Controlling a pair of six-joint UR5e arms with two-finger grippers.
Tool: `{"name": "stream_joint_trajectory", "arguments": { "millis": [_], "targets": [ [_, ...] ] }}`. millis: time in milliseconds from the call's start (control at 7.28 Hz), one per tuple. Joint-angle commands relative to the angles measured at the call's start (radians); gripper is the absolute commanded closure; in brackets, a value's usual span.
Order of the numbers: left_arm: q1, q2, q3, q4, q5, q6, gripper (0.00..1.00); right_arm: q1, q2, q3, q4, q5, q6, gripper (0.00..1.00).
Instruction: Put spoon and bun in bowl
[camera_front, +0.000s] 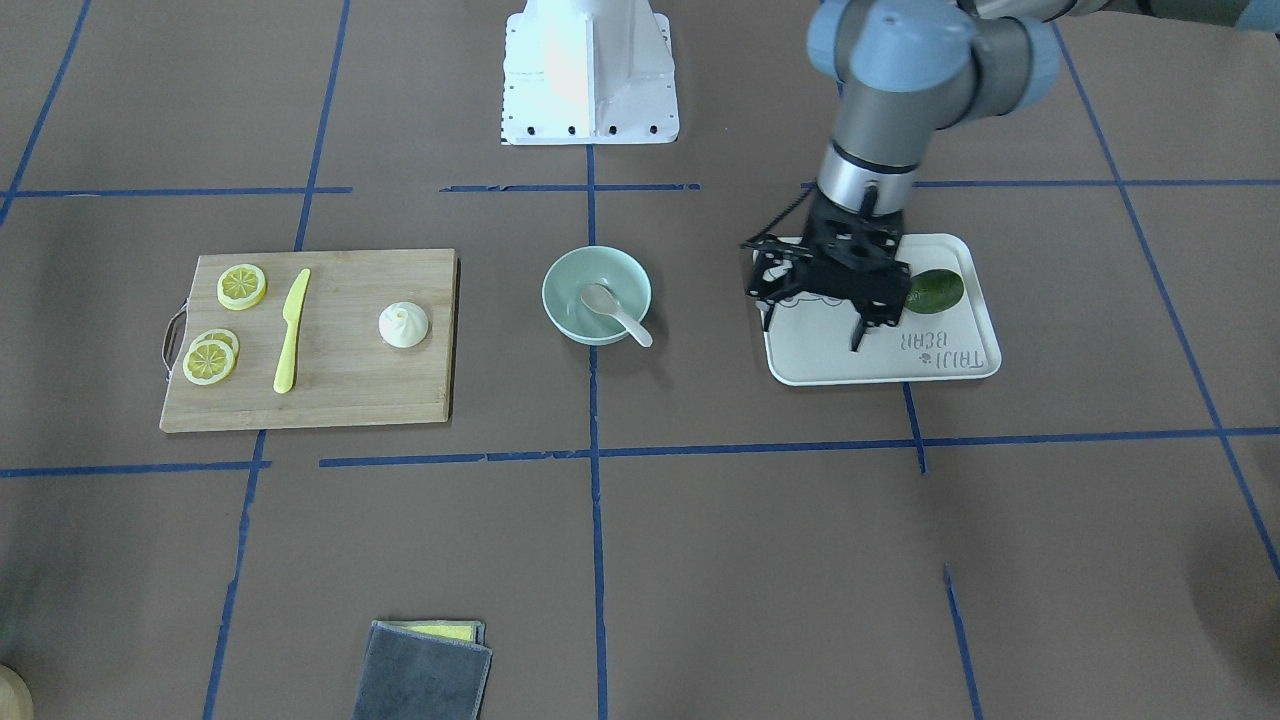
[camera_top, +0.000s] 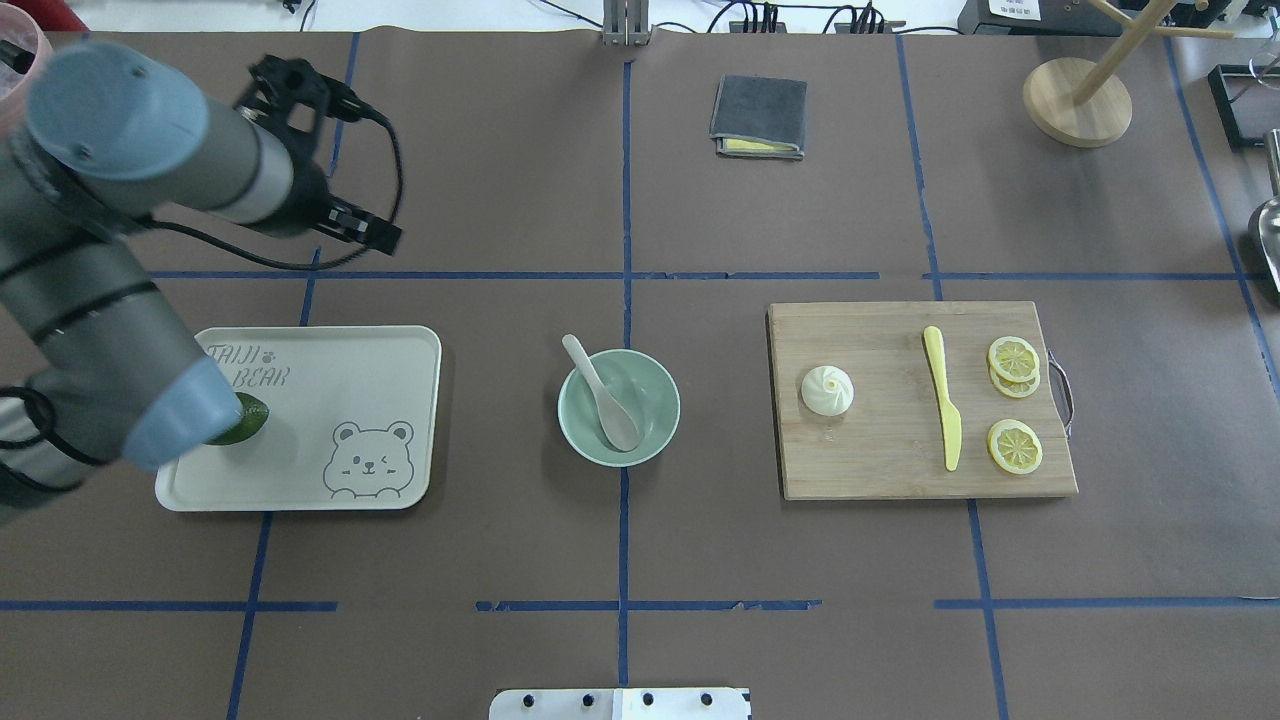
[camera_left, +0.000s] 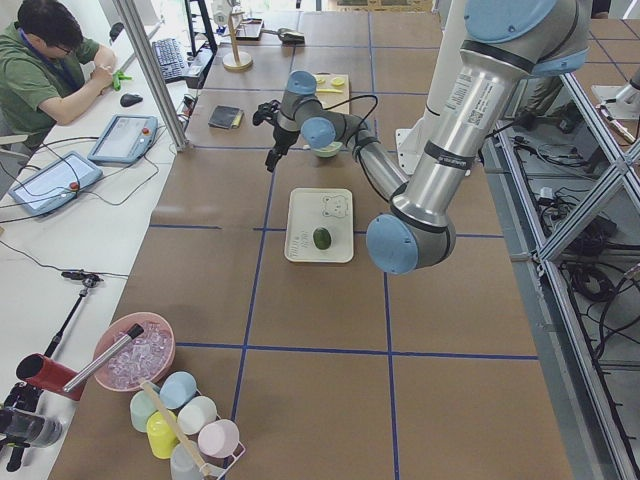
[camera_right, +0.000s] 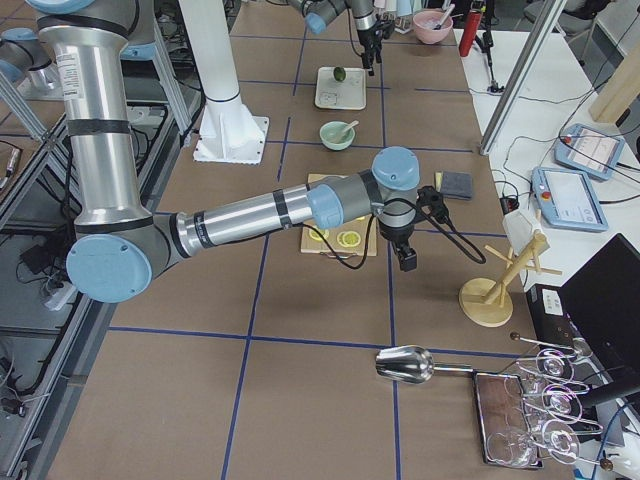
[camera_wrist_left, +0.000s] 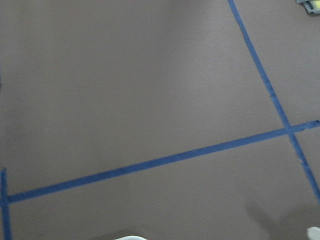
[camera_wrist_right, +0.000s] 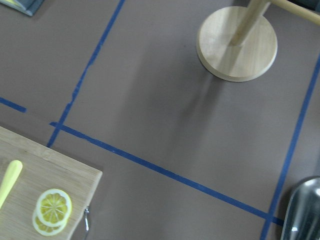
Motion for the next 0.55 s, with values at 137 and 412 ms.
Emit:
{"name": "stream_joint_trajectory", "arguments": {
  "millis": [137,412],
  "targets": [
    [-0.458,0.233,0.085,0.003,-0.287,0.524,0.00,-0.176,0.061,0.147,0.001,-0.006,0.334,0.00],
    [-0.658,0.263,0.252,0.077,-0.294,0.685,0.00,-0.329,0.167,0.166,-0.005,-0.140,0.574,0.00]
  ]
}}
